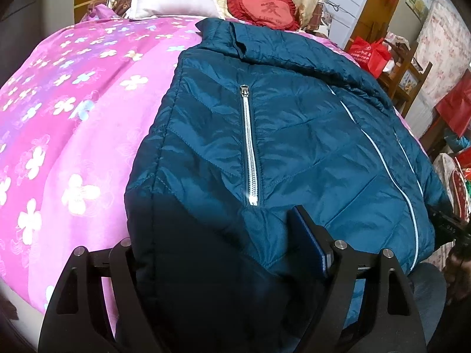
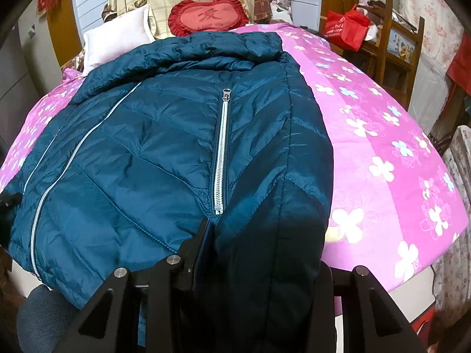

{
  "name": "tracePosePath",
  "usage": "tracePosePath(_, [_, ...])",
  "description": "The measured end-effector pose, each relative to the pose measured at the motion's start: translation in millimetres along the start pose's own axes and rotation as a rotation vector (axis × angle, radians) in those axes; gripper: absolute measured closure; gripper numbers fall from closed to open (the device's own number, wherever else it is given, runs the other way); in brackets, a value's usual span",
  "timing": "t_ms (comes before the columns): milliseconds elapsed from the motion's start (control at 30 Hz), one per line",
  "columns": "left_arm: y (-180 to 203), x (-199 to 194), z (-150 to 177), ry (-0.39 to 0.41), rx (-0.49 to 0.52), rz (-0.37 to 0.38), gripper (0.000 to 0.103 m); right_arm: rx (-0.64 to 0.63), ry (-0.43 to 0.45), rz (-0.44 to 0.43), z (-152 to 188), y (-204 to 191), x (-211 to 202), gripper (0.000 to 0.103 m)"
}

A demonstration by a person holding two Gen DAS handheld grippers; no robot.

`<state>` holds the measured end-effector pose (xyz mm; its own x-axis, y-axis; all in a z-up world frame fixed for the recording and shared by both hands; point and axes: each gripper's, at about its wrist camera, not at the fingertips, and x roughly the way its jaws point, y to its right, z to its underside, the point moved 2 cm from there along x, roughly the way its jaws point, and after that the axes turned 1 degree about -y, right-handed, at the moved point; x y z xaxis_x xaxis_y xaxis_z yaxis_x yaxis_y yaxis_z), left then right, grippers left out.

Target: Fold large clothes

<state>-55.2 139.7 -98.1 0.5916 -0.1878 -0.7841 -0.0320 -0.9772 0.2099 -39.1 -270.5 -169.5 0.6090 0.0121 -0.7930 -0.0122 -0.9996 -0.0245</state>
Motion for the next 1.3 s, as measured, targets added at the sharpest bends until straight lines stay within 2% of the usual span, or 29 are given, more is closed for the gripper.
tracePosePath(133, [3, 1, 2, 0.002, 0.029, -0.005, 0.019, 0.001, 0.000, -0.001, 0, 0, 0, 0.065])
tracePosePath(267, [10, 5, 3, -0.005, 0.074, -0.053, 0.017, -0.001, 0.004, 0.003, 0, 0, -1, 0.064])
tracePosePath(467, [7, 4, 3, 0.007, 0.053, -0.030, 0.016, -0.003, 0.004, 0.007, 0, 0, -1, 0.064])
tracePosePath(500, [7, 3, 3, 0.008, 0.051, -0.039, 0.025, -0.010, 0.005, 0.013, 0, 0, -1, 0.064])
tracePosePath(533, [5, 2, 3, 0.010, 0.047, -0.060, 0.043, -0.016, 0.007, 0.020, 1, -1, -1, 0.064])
tracePosePath(600, [1, 0, 1, 0.006, 0.025, -0.060, 0.063, -0.033, 0.011, 0.037, 0, -4, -2, 0.064])
tracePosePath(633, [-3, -2, 0, 0.002, -0.003, -0.038, 0.070, -0.041, 0.013, 0.043, 0, -5, -2, 0.064])
tracePosePath(700, [-11, -2, -1, 0.001, -0.043, -0.024, 0.078, -0.058, 0.017, 0.055, 0, -7, -2, 0.065])
tracePosePath(1200, [-12, -4, 1, 0.019, -0.061, -0.006, 0.078, -0.070, 0.023, 0.082, 1, -12, -3, 0.065])
tracePosePath(1267, [-13, -4, 2, 0.031, -0.069, 0.004, 0.076, -0.069, 0.024, 0.082, 1, -12, -3, 0.065])
tracePosePath(1300, [-14, -4, 3, 0.038, -0.077, 0.011, 0.072, -0.067, 0.024, 0.081, 1, -12, -3, 0.065])
